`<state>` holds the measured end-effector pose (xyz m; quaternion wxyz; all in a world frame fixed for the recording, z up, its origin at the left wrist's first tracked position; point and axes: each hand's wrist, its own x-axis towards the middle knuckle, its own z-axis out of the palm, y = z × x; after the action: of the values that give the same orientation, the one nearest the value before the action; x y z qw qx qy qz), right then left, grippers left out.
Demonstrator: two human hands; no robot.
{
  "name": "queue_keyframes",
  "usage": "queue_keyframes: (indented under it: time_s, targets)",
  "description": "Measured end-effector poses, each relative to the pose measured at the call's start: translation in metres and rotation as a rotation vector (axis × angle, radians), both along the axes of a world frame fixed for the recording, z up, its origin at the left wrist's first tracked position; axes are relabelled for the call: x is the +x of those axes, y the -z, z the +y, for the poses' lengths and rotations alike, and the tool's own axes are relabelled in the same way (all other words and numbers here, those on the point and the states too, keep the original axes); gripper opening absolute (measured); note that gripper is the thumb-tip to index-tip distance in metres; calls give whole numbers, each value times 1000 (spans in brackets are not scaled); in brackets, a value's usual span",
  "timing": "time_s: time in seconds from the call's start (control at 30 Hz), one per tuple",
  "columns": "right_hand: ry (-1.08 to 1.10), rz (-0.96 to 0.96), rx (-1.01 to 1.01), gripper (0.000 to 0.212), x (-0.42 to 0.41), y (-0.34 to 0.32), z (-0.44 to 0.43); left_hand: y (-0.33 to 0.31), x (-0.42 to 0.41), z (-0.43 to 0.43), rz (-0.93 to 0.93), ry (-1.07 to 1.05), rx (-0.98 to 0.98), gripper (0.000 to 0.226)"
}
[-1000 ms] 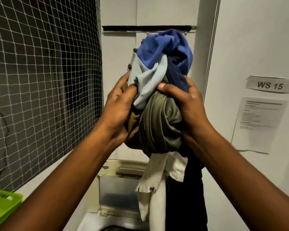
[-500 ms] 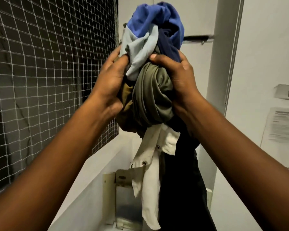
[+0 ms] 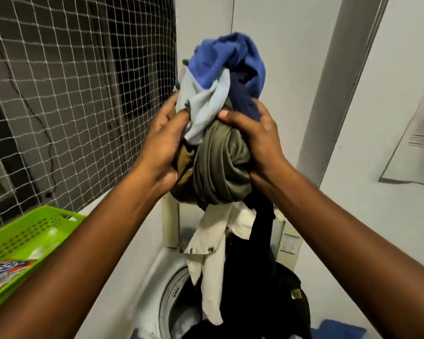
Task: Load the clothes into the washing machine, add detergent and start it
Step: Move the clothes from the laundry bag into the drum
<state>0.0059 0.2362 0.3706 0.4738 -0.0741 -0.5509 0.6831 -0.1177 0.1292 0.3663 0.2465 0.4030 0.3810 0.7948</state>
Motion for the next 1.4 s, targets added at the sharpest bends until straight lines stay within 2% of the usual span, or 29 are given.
queue_keyframes:
  time_s: [0.13,0.2,0.47,0.63,0.73,1.03,1.13,1.3,1.4]
  targets:
    - [-2,-98,-75,56,9,69,0,69,10,-7,-92,-13,-112,49]
    - [-6,-144,-106,61,15,103,-1,99,16,-10,-110,-45,-184,49]
    - [-49,-365,-169,60,43,214,0,213,28,-7,-88,-138,-465,45]
    - [-30,-493,-177,64,52,262,9,256,35,-4,-149,-119,-558,46]
    - [-22,-570,-178,63,55,282,10,280,36,-1,-175,-110,-618,40]
    - [33,-761,-139,56,61,346,12,341,28,1,-91,-119,-823,40]
    - [33,-825,-95,51,64,360,16,361,23,3,-113,-66,-886,51]
    - [4,-899,0,56,74,387,30,380,19,6,-134,1,-950,38]
    - [0,-920,44,54,79,397,35,393,20,8,-152,16,-959,41]
